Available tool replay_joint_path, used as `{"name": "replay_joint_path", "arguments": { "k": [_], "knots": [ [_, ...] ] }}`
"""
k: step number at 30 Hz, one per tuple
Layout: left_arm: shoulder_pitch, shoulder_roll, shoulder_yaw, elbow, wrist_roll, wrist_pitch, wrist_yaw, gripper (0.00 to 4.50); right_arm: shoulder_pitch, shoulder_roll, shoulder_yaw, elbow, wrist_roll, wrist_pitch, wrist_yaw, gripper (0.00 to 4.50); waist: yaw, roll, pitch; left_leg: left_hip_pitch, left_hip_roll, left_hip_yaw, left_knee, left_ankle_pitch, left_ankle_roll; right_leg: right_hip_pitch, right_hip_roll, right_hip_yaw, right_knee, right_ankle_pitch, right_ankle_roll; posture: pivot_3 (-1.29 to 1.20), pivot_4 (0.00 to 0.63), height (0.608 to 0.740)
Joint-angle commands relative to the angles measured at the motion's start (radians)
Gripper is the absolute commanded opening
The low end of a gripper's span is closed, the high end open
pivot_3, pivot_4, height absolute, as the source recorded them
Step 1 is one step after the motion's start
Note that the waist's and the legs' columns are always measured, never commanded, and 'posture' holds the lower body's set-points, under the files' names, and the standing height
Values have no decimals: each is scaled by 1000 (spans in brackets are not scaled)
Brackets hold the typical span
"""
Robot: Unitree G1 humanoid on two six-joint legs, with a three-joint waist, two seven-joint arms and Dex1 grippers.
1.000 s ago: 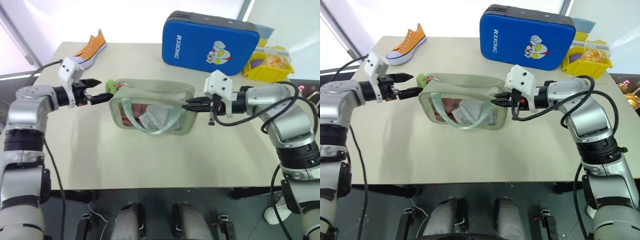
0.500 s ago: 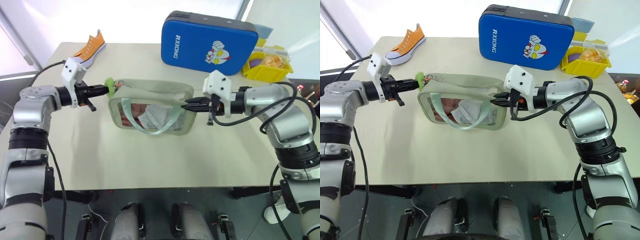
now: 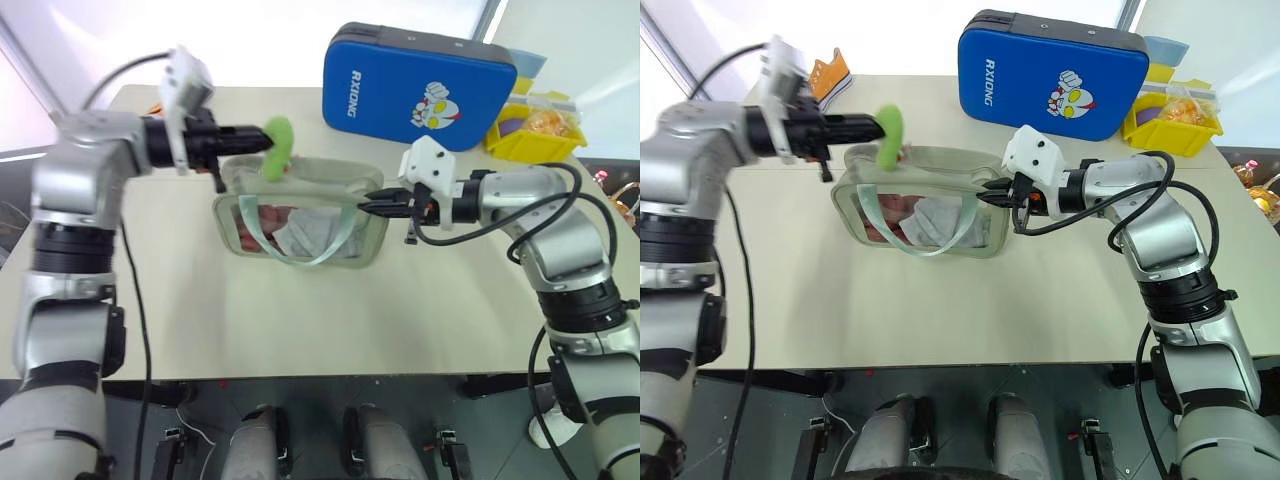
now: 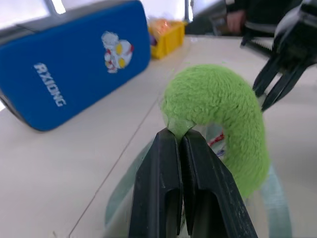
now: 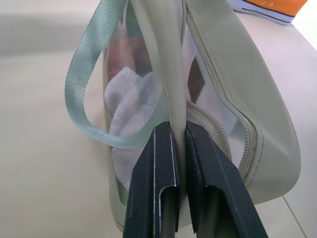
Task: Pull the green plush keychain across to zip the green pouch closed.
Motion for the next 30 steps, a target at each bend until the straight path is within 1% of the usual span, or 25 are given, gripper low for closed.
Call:
{"name": "replay_joint_path", "arguments": {
  "k": [1,2,3,5,8,11,13,14,17,20,23,27,29,30],
  "knots": [
    [-32,8,12,14,31,-56,5,307,-20,0,-12,-27,0,-7,-12,0,-2,0,0,0,0,0,0,0,0,-1,0,0,0,0,0,0,150,740],
    [-44,10,17,17,26,-52,-4,631,-16,-2,-14,-30,0,-6,-14,0,-1,0,0,0,0,0,0,0,0,-1,0,0,0,0,0,0,150,740],
    [-52,16,19,16,24,-53,-15,828,-13,-4,-16,-32,-1,-5,-15,0,0,0,0,0,0,0,0,0,0,-1,1,0,0,0,0,0,150,740],
    [-67,33,24,12,29,-51,-18,1754,-10,-6,-18,-34,-1,-4,-17,0,2,0,0,0,0,0,0,0,0,-1,1,0,0,0,0,0,150,740],
    [-87,103,43,-2,25,-16,-49,3336,-6,-4,-18,-27,-2,-11,-19,0,0,0,0,-1,0,0,0,0,0,-1,1,0,0,0,0,0,150,740],
    [-69,159,51,-20,24,-13,-77,3336,-7,1,-14,-15,-5,-22,-18,0,0,0,0,0,1,0,0,0,0,-1,1,0,0,0,0,0,150,740],
    [-14,235,70,-88,9,32,-106,3336,-15,9,-9,1,-9,-36,-17,0,-2,0,0,0,1,0,0,0,0,-1,1,0,0,0,0,0,150,740],
    [31,274,89,-149,-19,82,-123,3336,-20,14,-7,10,-10,-44,-16,0,-3,0,0,0,1,0,0,0,0,-1,1,0,0,0,0,0,150,740],
    [146,321,127,-278,-75,177,-113,3336,-28,24,-2,26,-13,-60,-13,0,0,0,0,0,2,-1,-1,0,0,-1,0,1,1,0,0,0,150,740],
    [265,324,149,-342,-75,185,-65,3336,-33,33,2,28,-13,-61,-9,0,4,0,0,1,2,-1,0,0,0,1,0,1,1,0,0,0,150,740],
    [322,304,159,-332,-58,169,-6,3336,-35,39,4,24,-11,-56,-6,0,4,0,0,0,2,-2,0,0,0,1,0,1,1,0,0,0,150,740],
    [375,282,136,-313,-38,107,15,3336,-35,38,7,14,-11,-49,1,0,2,0,0,0,2,-1,0,0,0,0,1,1,0,0,0,0,150,740],
    [365,257,134,-281,-32,91,40,2817,-36,38,7,13,-12,-48,1,0,4,0,0,0,2,-1,0,0,0,0,1,0,1,0,0,0,150,740],
    [362,248,135,-268,-34,89,44,2483,-36,38,8,12,-12,-47,1,0,4,0,0,0,2,-1,0,0,0,1,1,0,1,0,0,0,150,740]
  ]
}}
